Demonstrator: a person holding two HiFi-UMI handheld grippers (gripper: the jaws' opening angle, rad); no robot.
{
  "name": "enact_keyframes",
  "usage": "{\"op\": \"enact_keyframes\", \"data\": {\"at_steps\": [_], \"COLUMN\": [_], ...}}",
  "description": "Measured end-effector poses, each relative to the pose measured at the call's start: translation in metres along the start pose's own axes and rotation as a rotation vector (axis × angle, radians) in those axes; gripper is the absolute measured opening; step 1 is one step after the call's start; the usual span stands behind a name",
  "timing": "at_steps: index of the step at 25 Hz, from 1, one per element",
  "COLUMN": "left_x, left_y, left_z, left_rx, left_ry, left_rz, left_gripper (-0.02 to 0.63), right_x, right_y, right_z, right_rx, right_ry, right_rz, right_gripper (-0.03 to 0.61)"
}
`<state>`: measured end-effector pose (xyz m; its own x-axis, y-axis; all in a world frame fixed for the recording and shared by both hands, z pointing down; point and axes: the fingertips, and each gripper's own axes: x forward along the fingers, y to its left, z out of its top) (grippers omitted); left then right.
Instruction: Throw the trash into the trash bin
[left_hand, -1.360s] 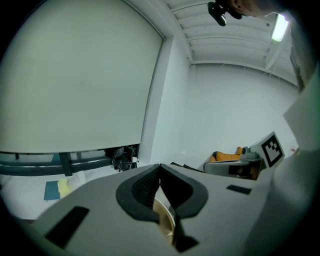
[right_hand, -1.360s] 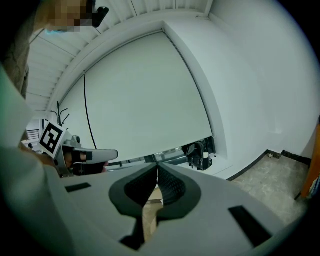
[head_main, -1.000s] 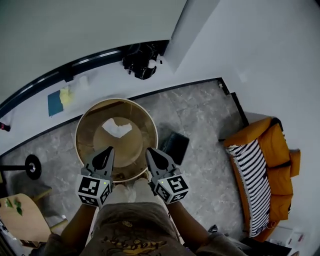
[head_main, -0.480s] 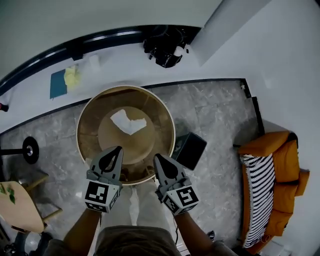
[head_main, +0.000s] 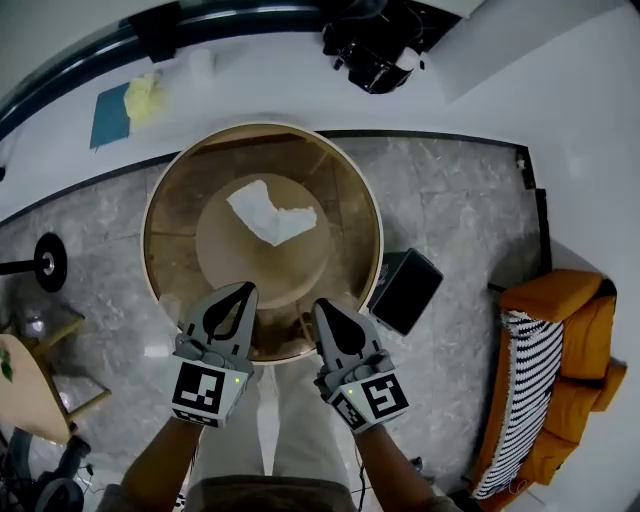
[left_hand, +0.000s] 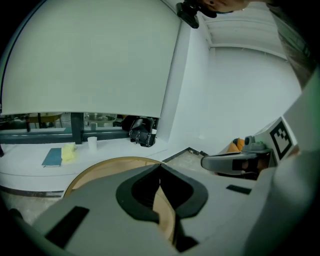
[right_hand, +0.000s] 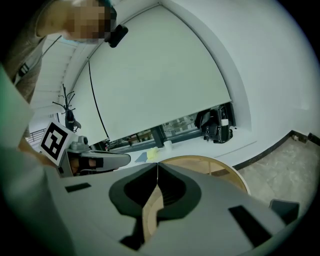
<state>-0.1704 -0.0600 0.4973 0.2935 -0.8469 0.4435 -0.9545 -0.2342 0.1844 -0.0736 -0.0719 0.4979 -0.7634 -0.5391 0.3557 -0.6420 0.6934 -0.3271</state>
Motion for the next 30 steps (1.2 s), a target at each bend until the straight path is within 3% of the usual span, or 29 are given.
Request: {"op": "enact_keyframes", "data": {"at_steps": [4,13,14,16,20,30], "left_x": [0.007,0.021,0.021,0.023,0.025,0.024], "left_y": [0.005,-0.004,-0.004,-0.004,-0.003,-0.001], "left_z": [-0.013,-0.027,-0.027,-0.029,-0.031,-0.036], "left_rx": [-0.061,-0.098,-0.103,-0.105,-0.093,-0.122], "left_ry": [-0.003,0.016,0.018,0.023,0.027,0.04], "left_rz": [0.015,-0.004,-0.007,-0.013,-0.019,-0.018], "left_gripper": [0.018,0.018,0.018,0.018,0.019,0.018], "right_x": [0.014,0.031,0.033,0.038,0.044,0.071], "right_y": [-0.007,-0.012,-0.012,-0.009,-0.006,-0.027], "right_z": [-0.013,-0.03,-0.031,-0.033,-0.036,-0.059], "right_rx": [-0.009,0.003,0.009,0.026,0.012,0.048], "right_ry": [0.02,0.044,0.044,0.052,0.064,0.124], "right_rz": [0.009,0.025,0.03,0.056,0.081,0.048], "right_gripper": [0.02,0.021,0.044,0.24,0.264,0.265]}}
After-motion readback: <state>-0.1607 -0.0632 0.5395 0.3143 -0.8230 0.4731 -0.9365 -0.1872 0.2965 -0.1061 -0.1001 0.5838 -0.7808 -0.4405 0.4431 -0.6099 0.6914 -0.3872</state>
